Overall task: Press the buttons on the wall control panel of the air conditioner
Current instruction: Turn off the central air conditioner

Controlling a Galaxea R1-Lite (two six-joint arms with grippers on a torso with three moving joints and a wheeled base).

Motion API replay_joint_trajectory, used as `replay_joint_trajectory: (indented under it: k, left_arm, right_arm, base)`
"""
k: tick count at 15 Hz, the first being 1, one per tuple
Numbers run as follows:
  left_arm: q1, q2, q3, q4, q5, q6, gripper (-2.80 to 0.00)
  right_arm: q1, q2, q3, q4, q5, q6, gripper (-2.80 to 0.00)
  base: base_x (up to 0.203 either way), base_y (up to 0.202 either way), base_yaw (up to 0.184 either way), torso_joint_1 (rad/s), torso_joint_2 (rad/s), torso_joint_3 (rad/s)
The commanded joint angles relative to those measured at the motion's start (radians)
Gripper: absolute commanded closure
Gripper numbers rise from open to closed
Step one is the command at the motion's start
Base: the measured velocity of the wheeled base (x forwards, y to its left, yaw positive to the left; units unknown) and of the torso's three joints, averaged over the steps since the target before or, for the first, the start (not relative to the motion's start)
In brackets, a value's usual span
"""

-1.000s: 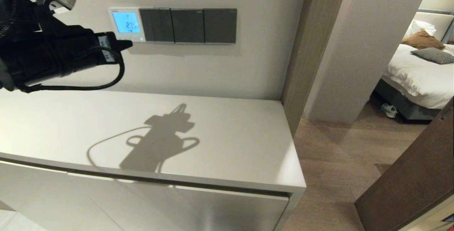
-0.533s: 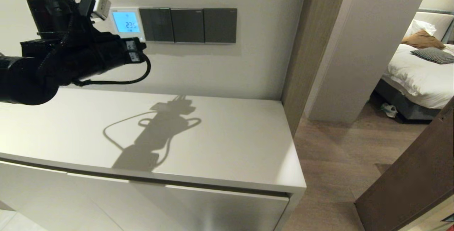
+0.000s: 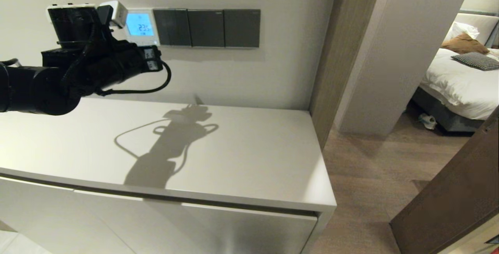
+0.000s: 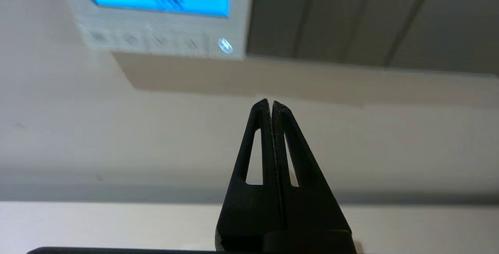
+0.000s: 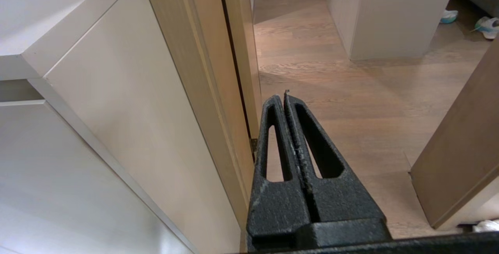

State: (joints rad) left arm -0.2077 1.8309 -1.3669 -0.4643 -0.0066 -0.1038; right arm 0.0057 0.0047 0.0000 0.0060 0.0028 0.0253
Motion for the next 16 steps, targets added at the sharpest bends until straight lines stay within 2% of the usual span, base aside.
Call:
replay_joint_trajectory:
  k: [1, 16]
  left_arm:
    - [0.002, 0.019, -0.019, -0.041, 0.026, -0.002, 0.00]
    - [0.019, 0.084, -0.088, -0.047, 0.042, -0.031, 0.00]
  right_arm:
    - [0.000, 0.001, 0.002, 0.000, 0.000, 0.000, 0.00]
    - [0.000, 0.001, 0.002, 0.000, 0.000, 0.001, 0.00]
  base:
    - [0.000, 0.000, 0.000, 0.000, 0.00, 0.000]
    - [0.000, 0.000, 0.000, 0.000, 0.00, 0.000]
